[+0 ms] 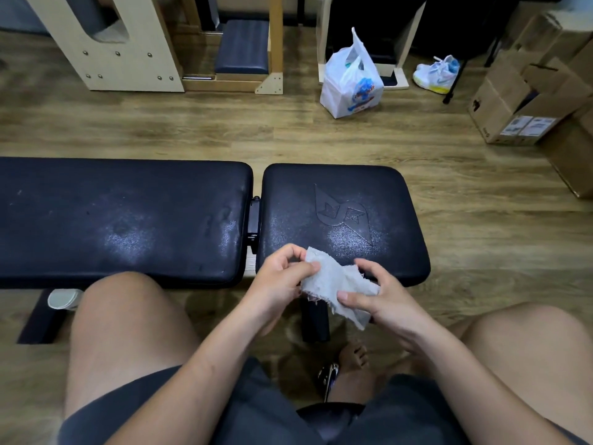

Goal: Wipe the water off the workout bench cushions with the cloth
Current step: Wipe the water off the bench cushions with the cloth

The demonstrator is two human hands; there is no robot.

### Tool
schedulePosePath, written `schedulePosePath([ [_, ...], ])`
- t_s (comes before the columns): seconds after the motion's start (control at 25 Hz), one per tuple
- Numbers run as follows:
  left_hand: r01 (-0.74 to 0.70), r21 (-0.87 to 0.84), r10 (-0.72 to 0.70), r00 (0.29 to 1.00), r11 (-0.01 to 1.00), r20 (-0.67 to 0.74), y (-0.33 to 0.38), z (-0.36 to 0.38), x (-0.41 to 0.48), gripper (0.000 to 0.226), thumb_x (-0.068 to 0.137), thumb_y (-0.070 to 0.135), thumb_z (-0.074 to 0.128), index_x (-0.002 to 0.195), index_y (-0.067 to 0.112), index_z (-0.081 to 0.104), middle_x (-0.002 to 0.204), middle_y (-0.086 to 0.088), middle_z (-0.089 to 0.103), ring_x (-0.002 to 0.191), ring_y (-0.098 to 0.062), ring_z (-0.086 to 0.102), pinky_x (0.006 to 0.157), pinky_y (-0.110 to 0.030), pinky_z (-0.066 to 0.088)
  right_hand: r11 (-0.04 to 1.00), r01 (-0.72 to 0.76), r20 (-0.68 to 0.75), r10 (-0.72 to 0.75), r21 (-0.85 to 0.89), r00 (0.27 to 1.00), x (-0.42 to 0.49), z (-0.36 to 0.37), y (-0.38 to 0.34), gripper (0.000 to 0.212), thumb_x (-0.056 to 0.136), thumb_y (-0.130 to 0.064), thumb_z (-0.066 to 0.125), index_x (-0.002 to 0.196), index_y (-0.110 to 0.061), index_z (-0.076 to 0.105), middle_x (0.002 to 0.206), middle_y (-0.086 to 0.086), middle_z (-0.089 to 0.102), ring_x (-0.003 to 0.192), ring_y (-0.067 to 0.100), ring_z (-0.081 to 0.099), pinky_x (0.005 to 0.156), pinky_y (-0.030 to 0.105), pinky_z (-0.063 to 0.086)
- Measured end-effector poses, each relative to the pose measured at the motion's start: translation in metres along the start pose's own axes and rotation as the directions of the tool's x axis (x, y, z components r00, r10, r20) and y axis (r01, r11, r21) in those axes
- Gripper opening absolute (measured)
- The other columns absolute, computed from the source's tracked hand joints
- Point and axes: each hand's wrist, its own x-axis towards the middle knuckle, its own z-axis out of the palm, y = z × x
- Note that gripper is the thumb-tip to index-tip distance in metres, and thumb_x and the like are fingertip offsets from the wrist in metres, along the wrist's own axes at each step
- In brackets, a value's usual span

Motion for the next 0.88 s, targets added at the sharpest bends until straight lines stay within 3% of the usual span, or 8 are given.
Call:
schedulePosePath([
  [0.08, -0.021, 0.079, 0.022, 1.0, 0.997, -0.011, 0.001, -0.005, 0.0, 0.021, 0.086, -0.003, 0.059, 0.094, 0.017, 0.055, 0.063, -0.002, 0.06, 0.057, -0.015, 0.051, 0.055, -0.027, 0.04, 0.999, 0.03, 0.007, -0.029, -0.046, 1.0, -0.001, -0.002, 0.003, 0.066, 0.075, -0.002, 0.078, 0.128, -0.029, 0.05, 0.118, -0.014, 0.057, 0.095, -0.003, 0.062, 0.08, 0.015, 0.05],
  [0.2, -0.1, 0.322, 0.097, 0.995, 0.941, 0.027, 0.0, -0.017, 0.006, 0.043, 0.087, -0.012, 0.05, 0.112, 0.022, 0.057, 0.048, 0.01, 0.052, 0.047, -0.003, 0.042, 0.049, -0.016, 0.034, 0.997, 0.064, 0.025, -0.063, -0.036, 0.998, 0.002, -0.009, 0.009, 0.042, 0.076, 0.002, 0.075, 0.11, -0.02, 0.065, 0.111, 0.008, 0.069, 0.084, 0.008, 0.065, 0.076, 0.027, 0.054],
  [0.28, -0.143, 0.433, 0.132, 0.99, 0.89, 0.056, -0.002, -0.023, 0.01, 0.038, 0.087, -0.011, 0.051, 0.11, 0.016, 0.064, 0.066, 0.008, 0.063, 0.06, -0.003, 0.05, 0.059, -0.018, 0.039, 0.989, 0.123, 0.002, -0.123, -0.077, 0.992, 0.001, -0.01, 0.008, 0.031, 0.074, 0.002, 0.077, 0.099, -0.015, 0.07, 0.102, 0.008, 0.071, 0.079, 0.009, 0.062, 0.075, 0.033, 0.052],
  [0.36, -0.177, 0.521, 0.143, 0.984, 0.835, 0.105, -0.008, -0.031, 0.013, 0.029, 0.085, -0.004, 0.06, 0.104, 0.018, 0.066, 0.082, 0.002, 0.068, 0.072, -0.006, 0.055, 0.069, -0.022, 0.044, 0.977, 0.166, -0.011, -0.169, -0.133, 0.986, 0.001, -0.011, 0.006, 0.029, 0.071, 0.0, 0.08, 0.095, -0.014, 0.072, 0.092, 0.0, 0.071, 0.074, 0.007, 0.06, 0.072, 0.03, 0.052],
  [0.48, -0.206, 0.666, 0.12, 0.977, 0.717, 0.174, -0.014, -0.036, 0.013, 0.03, 0.074, 0.015, 0.078, 0.097, 0.027, 0.064, 0.068, 0.012, 0.059, 0.062, -0.007, 0.048, 0.062, -0.025, 0.043, 0.96, 0.208, 0.003, -0.211, -0.188, 0.978, -0.002, -0.013, 0.005, 0.031, 0.067, -0.005, 0.084, 0.093, -0.017, 0.073, 0.086, -0.003, 0.07, 0.073, 0.005, 0.06, 0.069, 0.021, 0.051],
  [0.6, -0.214, 0.785, 0.199, 0.973, 0.581, 0.118, -0.013, -0.036, 0.013, 0.03, 0.073, 0.016, 0.081, 0.09, 0.027, 0.059, 0.058, 0.011, 0.047, 0.053, -0.006, 0.038, 0.054, -0.021, 0.036, 0.93, 0.246, -0.008, -0.258, -0.272, 0.966, -0.003, -0.016, 0.005, 0.036, 0.063, -0.012, 0.088, 0.092, -0.027, 0.075, 0.089, -0.002, 0.072, 0.076, 0.006, 0.061, 0.075, 0.027, 0.051],
  [0.76, -0.251, 0.771, 0.24, 0.962, 0.586, 0.13, -0.005, -0.037, 0.012, 0.029, 0.074, 0.009, 0.08, 0.08, 0.023, 0.055, 0.071, 0.002, 0.051, 0.051, -0.005, 0.036, 0.05, -0.014, 0.034, 0.908, 0.268, 0.03, -0.273, -0.323, 0.961, -0.002, -0.021, 0.006, 0.045, 0.056, -0.032, 0.09, 0.096, -0.041, 0.074, 0.096, -0.002, 0.075, 0.086, 0.01, 0.066, 0.09, 0.039, 0.052],
  [0.88, -0.27, 0.681, 0.223, 0.962, 0.68, 0.159, -0.002, -0.039, 0.011, 0.026, 0.078, 0.003, 0.075, 0.079, 0.022, 0.057, 0.072, 0.01, 0.05, 0.047, -0.004, 0.033, 0.05, -0.013, 0.029, 0.891, 0.277, 0.038, -0.283, -0.358, 0.958, -0.002, -0.026, 0.006, 0.045, 0.053, -0.058, 0.084, 0.093, -0.041, 0.075, 0.088, -0.004, 0.075, 0.079, 0.008, 0.064, 0.079, 0.035, 0.053],
])
